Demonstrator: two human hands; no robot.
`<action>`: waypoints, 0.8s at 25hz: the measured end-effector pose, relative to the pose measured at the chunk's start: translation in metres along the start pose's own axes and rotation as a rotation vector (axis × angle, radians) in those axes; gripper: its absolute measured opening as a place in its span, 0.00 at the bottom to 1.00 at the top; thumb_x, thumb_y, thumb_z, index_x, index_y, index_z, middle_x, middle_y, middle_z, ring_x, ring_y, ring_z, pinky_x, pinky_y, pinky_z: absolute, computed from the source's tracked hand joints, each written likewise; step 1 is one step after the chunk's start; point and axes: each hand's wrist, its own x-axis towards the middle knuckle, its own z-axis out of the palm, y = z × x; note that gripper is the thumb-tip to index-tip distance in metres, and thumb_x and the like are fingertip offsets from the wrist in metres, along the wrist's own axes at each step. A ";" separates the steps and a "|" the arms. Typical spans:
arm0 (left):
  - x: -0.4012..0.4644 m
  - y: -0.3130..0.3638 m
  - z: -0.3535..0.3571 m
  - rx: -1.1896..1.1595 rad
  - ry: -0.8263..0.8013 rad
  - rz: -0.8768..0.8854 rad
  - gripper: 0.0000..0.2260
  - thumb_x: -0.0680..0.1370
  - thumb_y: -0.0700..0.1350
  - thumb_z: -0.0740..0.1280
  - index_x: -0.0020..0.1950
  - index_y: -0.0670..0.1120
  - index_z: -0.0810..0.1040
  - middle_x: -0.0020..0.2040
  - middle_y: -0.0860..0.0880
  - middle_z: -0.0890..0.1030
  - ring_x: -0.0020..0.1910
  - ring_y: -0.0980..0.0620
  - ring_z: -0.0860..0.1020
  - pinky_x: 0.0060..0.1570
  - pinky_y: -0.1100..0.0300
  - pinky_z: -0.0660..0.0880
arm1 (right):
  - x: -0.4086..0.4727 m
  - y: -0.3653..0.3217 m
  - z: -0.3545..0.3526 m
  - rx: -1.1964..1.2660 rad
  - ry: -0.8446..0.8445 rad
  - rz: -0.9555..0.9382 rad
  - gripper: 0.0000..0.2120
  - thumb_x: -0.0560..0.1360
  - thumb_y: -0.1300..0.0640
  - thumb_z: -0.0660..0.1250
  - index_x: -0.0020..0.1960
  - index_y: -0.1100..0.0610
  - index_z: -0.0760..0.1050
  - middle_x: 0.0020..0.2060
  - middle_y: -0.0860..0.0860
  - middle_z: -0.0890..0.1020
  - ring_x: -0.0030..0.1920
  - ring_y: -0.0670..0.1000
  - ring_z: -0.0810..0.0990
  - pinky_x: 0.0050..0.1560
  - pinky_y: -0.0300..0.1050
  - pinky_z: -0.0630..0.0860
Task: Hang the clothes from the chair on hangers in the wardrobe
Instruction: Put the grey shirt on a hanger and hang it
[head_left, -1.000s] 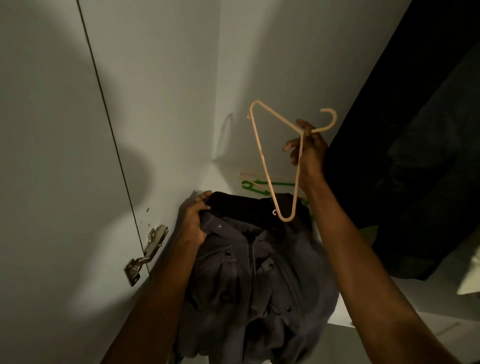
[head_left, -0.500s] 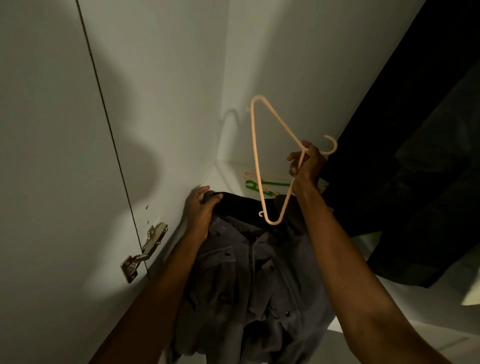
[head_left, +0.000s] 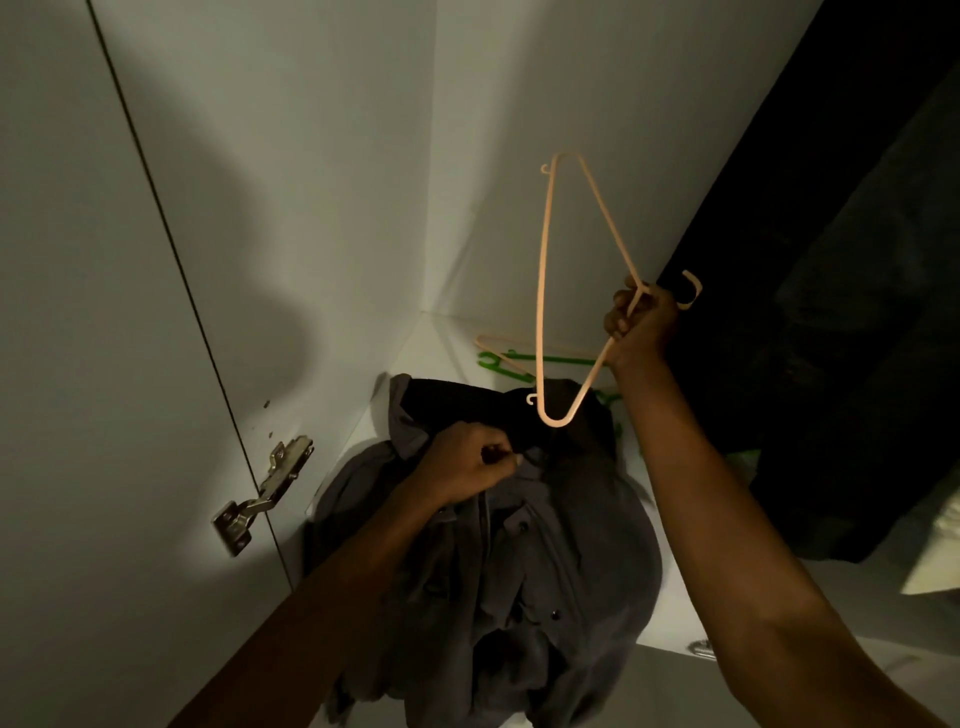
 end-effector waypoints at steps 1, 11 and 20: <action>0.001 0.000 0.004 0.038 -0.014 -0.034 0.20 0.74 0.66 0.68 0.36 0.50 0.80 0.34 0.54 0.81 0.35 0.58 0.80 0.40 0.56 0.77 | -0.001 -0.004 -0.001 0.010 0.001 0.002 0.17 0.84 0.54 0.50 0.44 0.59 0.72 0.24 0.51 0.73 0.16 0.46 0.59 0.19 0.33 0.56; -0.007 0.005 0.009 -0.425 -0.294 0.162 0.15 0.76 0.30 0.72 0.61 0.40 0.84 0.59 0.51 0.85 0.65 0.59 0.78 0.68 0.64 0.71 | -0.020 0.026 0.024 -0.123 -0.055 0.015 0.19 0.82 0.55 0.53 0.39 0.63 0.75 0.23 0.54 0.73 0.15 0.49 0.60 0.21 0.33 0.55; -0.008 0.002 0.005 -0.639 -0.151 0.120 0.09 0.73 0.32 0.75 0.53 0.35 0.86 0.46 0.47 0.88 0.47 0.54 0.84 0.53 0.65 0.77 | -0.023 0.066 -0.014 -0.119 0.044 0.122 0.17 0.78 0.57 0.55 0.36 0.63 0.74 0.23 0.54 0.74 0.16 0.49 0.60 0.20 0.32 0.57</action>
